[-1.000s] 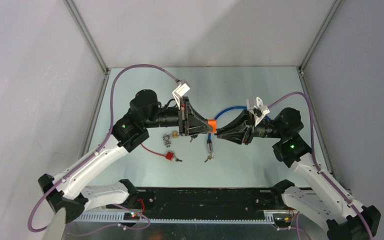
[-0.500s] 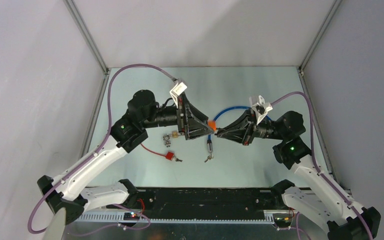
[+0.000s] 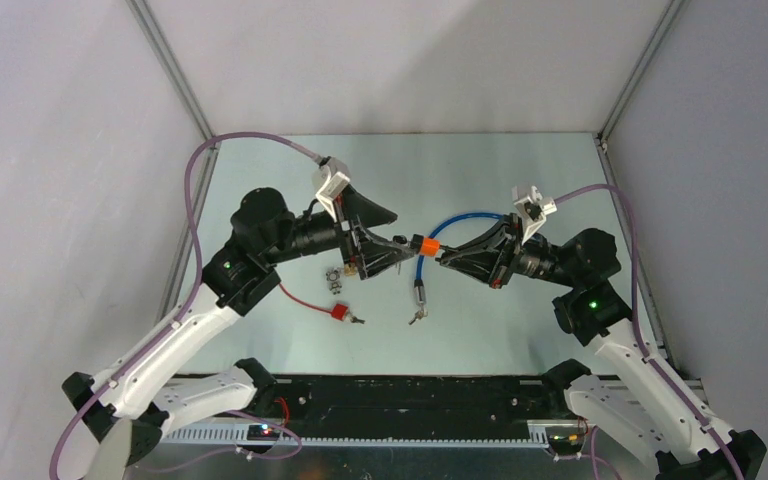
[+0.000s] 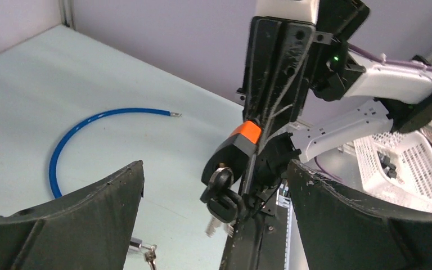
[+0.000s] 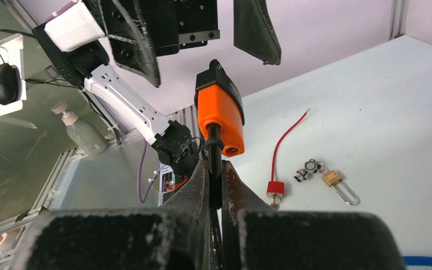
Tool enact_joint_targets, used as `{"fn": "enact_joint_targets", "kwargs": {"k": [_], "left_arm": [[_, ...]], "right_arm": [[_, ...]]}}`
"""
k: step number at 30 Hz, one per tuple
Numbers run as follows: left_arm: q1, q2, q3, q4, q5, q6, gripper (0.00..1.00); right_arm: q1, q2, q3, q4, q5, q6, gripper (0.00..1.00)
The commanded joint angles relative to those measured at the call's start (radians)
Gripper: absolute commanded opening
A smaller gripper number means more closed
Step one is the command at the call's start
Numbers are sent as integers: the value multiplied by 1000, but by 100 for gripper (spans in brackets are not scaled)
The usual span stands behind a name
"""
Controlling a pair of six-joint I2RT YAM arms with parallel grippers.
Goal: Lock with the key
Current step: Lock the lock.
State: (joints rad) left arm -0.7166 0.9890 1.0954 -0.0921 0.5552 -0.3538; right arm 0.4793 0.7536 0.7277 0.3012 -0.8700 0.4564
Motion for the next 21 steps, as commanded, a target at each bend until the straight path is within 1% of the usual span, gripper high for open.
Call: {"fn": "enact_joint_targets", "kwargs": {"k": [1,5,8,12,14,16,18,19,20,21], "left_arm": [[8,-37,-31,83,90,120,100],[7,-38,-44,86,168,169,100],[7,-26,-54,101,197,200,100],[5,-8,-64,126,245,226,99],[5,9,-69,130,289,237,96],[5,31,-70,130,311,236,86],[5,58,-63,130,345,219,74],[6,65,-60,130,353,214,72],[6,75,-56,130,362,208,66],[6,78,-56,130,365,206,63]], "right_arm": [[-4,-12,20,32,9,22,0],[0,24,58,-7,-35,43,0],[15,61,108,-65,-59,44,0],[53,89,157,-152,-45,8,0],[67,98,166,-153,-35,14,0],[77,108,174,-148,-40,24,0],[87,120,185,-149,-64,22,0],[89,124,188,-152,-69,20,0],[92,130,194,-161,-76,20,0],[92,134,197,-165,-79,18,0]]}}
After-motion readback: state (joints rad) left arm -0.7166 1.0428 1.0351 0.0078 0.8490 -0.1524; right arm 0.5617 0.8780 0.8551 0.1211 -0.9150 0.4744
